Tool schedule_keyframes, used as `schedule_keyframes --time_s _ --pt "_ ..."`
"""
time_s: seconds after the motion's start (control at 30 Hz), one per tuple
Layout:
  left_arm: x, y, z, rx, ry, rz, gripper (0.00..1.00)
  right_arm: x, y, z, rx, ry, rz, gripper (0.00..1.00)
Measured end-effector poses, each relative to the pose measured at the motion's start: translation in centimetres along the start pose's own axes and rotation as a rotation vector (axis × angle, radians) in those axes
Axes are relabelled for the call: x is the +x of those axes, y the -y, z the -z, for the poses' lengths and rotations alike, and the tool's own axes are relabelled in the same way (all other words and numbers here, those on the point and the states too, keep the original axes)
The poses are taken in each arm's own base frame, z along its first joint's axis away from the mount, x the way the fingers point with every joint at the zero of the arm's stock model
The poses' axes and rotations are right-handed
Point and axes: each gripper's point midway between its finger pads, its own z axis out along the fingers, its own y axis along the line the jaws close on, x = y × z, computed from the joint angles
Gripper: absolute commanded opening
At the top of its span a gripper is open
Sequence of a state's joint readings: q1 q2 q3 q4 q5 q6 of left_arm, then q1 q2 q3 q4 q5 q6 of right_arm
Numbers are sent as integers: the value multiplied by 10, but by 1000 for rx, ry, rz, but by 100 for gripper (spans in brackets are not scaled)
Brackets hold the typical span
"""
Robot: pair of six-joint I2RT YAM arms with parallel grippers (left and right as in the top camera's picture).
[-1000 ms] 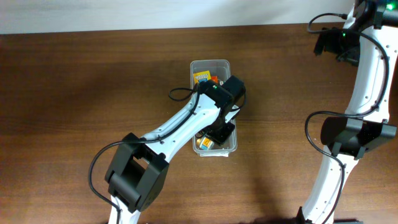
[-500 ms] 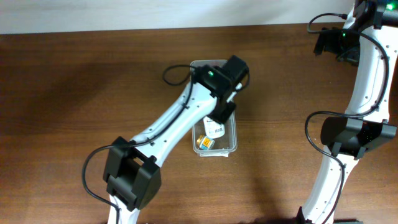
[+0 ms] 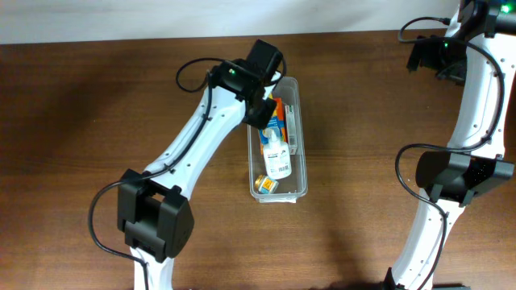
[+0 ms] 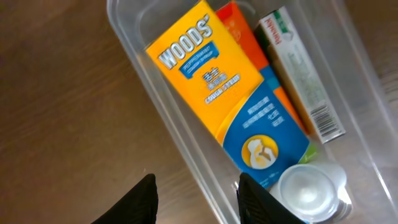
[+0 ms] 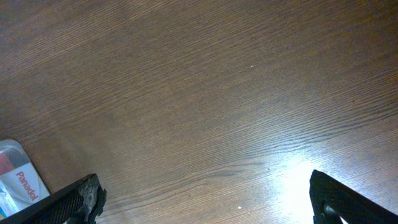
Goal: Pack container
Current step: 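Open the left gripper and raise it slightly from the jar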
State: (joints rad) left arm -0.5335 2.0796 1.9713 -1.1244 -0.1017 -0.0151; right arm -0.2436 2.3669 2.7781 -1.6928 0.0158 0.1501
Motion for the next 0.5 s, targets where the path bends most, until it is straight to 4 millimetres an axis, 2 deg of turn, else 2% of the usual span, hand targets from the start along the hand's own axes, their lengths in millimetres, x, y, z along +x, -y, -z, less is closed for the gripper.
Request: schedule_keyframes --time_s 0.5 --pt "0 43 4 169 8 -74 42 0 0 0 0 0 -1 98"
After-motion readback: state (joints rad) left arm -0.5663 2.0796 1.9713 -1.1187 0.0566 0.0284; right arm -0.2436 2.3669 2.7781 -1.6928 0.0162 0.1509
